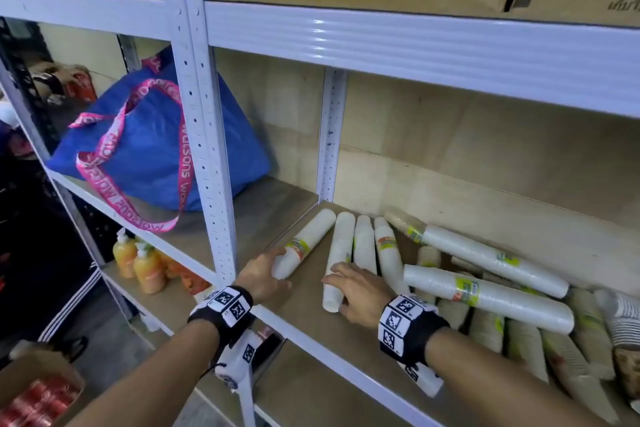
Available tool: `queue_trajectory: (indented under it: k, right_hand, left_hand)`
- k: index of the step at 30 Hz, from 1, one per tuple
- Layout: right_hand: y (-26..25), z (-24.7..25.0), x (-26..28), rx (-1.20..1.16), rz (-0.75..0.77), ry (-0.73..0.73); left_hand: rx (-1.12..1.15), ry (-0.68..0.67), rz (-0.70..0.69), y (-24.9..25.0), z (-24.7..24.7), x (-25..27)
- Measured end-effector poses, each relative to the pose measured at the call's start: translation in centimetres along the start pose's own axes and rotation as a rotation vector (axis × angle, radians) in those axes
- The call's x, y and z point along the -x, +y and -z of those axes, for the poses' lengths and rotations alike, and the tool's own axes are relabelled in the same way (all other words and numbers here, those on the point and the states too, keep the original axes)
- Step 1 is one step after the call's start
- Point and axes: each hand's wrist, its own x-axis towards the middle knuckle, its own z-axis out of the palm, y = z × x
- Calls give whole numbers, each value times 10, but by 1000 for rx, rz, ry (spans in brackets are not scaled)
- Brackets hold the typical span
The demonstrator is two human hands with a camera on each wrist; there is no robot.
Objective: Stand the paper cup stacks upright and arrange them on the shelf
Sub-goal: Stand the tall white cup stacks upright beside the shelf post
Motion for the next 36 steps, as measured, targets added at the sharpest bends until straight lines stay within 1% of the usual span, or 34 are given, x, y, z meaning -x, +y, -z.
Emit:
queue_trajectory:
  k: [3,6,9,14,18,20,22,26,29,32,36]
  right_hand:
    - [1,-6,-6,55,6,-40]
    - [1,-13,-12,114,39,-75]
    - [2,-18,-16,176,34,-97]
    - [0,-23,-23,234,40,-86]
    - [0,-22,-26,204,48,-57]
    - [1,-17,-27,178,67,-2]
    - [0,-8,-29,140,82,89]
    - [2,18,-38,28,101,222]
    - [3,42,-45,-70,49,321]
    - [8,67,-51,-108,-12,417]
    - [15,99,-59,-163,-137,465]
  left_hand:
    - [39,21,23,-2,-6,1]
    - [79,52,22,-4,-13,0]
    - [70,84,-1,-6,-16,0]
    - [48,95,-41,-10,-18,1]
    - [34,98,-70,-7,-14,0]
    - [49,115,-101,-3,-9,0]
    - [47,144,-136,2,-2,-2]
    - [12,247,-195,19,16,-11]
    - [29,320,-231,35,31,-18]
    - [75,366,-280,53,46,-25]
    - [147,406,-347,76,63,-35]
